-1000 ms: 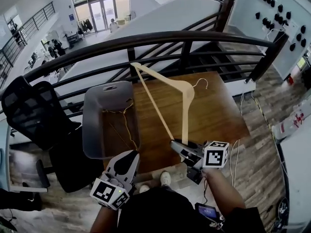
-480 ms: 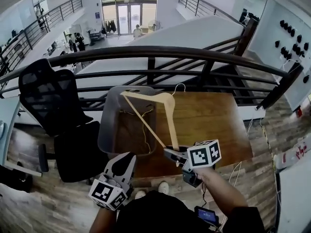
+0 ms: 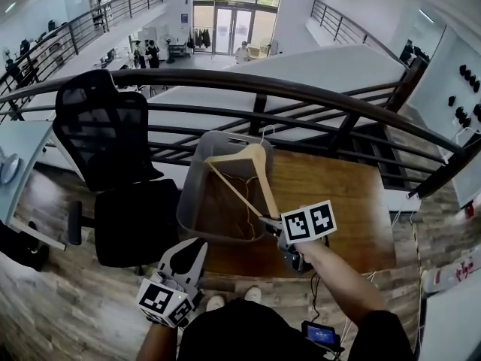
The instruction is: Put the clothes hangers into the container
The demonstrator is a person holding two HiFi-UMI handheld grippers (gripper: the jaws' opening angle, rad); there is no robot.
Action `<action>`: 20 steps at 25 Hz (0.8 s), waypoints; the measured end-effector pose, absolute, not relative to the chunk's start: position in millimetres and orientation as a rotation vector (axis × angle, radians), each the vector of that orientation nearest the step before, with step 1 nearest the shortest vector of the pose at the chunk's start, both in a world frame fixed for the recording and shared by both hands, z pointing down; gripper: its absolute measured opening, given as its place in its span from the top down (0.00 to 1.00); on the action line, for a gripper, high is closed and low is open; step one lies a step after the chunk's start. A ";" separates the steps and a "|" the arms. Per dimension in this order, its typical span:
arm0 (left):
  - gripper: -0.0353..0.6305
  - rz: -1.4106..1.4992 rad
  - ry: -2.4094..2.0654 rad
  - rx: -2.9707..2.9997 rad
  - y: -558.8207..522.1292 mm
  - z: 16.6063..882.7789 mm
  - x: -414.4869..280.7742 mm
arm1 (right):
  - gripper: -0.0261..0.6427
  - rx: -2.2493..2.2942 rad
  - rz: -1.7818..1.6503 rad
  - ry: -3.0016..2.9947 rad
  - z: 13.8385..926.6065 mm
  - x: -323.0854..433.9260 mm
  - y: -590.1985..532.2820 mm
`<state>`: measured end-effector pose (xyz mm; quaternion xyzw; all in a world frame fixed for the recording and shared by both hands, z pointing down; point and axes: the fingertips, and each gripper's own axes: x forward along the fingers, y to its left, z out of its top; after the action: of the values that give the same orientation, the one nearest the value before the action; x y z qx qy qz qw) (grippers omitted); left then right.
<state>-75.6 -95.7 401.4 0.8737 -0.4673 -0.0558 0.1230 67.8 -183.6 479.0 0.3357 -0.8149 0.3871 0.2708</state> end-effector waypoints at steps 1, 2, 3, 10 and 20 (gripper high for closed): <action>0.89 -0.169 -1.374 2.538 -95.1 402.5 -79.5 | 0.88 0.905 1.039 -2.177 481.3 66.2 -188.2; 0.89 -0.175 -1.385 2.526 -94.3 403.8 -83.0 | 0.88 0.902 1.039 -2.159 484.3 65.2 -192.5; 0.89 -0.180 -1.397 2.516 -93.5 405.1 -86.5 | 0.88 0.898 1.044 -2.141 487.5 64.3 -196.6; 0.89 -0.205 -1.457 2.444 -92.3 418.8 -112.5 | 0.86 0.913 1.090 -2.072 502.2 53.8 -219.2; 0.89 -0.217 -1.473 2.417 -95.4 425.7 -122.6 | 0.82 0.864 0.906 -2.051 505.7 41.0 -223.8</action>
<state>-122.6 -95.4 425.7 0.8417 -0.5129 -0.0757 0.1508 41.0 -223.8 505.7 0.3352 -0.7959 0.3515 0.3613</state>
